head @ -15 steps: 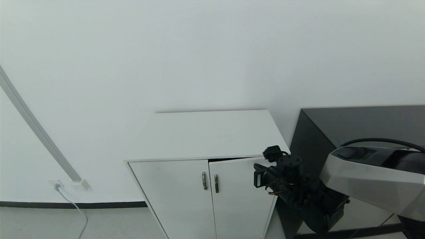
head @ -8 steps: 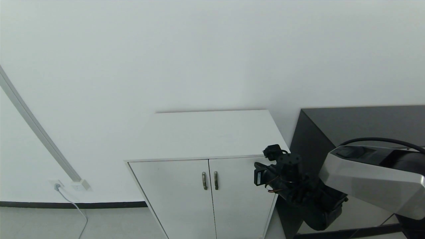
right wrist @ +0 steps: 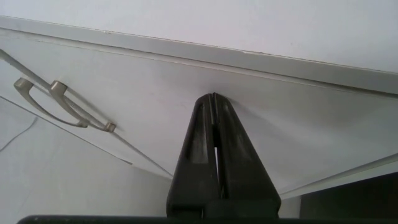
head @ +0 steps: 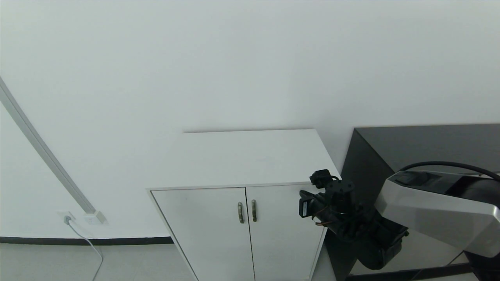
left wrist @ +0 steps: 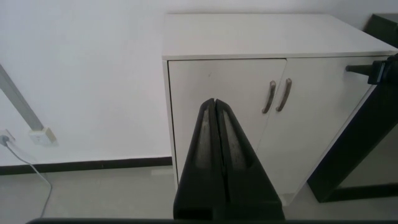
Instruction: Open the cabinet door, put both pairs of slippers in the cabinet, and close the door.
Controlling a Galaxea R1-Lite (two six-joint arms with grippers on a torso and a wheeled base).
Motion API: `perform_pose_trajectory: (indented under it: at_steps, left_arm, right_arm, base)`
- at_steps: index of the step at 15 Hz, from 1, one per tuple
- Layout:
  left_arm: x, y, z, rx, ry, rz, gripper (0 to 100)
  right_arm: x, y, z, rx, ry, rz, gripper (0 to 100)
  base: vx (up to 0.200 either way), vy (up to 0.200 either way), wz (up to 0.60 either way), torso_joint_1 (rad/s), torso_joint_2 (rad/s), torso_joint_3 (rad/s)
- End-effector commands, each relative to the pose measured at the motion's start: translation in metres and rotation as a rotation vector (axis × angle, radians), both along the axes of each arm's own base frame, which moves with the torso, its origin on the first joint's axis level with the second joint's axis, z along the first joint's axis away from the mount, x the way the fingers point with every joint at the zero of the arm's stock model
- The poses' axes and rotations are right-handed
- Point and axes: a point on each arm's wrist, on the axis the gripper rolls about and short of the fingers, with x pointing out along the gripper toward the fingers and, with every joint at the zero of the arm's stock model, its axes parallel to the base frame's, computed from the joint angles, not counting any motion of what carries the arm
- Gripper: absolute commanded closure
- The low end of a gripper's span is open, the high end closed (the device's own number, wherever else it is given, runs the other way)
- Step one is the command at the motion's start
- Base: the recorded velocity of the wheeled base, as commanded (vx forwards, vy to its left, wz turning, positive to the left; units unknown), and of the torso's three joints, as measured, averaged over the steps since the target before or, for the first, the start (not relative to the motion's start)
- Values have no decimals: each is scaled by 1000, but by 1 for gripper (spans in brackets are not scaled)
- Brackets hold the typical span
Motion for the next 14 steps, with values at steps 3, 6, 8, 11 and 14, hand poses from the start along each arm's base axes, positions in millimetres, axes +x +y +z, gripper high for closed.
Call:
perform_pose_trajectory:
  at_steps: [3, 6, 8, 11, 14]
  left_arm:
    - [0, 0, 0, 0, 1, 0, 100]
    - [0, 0, 0, 0, 2, 2, 100]
    - [0, 0, 0, 0, 1, 0, 100]
    - [0, 0, 0, 0, 1, 2, 100]
    - [0, 0, 0, 1, 2, 0, 100]
  right_arm:
    - [2, -2, -1, 0, 0, -6, 100]
    - [2, -2, -2, -6, 11, -6, 100]
    - [1, -3, -1, -7, 12, -6, 100]
    - [-15, -10, 22, 4, -6, 0, 100]
    - [-50, -34, 54, 6, -14, -10, 100]
  base:
    - [0, 0, 0, 0, 0, 0]
    - [0, 0, 0, 0, 0, 0]
    - [0, 0, 0, 0, 0, 0]
    - [0, 0, 0, 0, 0, 0]
    - [0, 0, 0, 0, 0, 0]
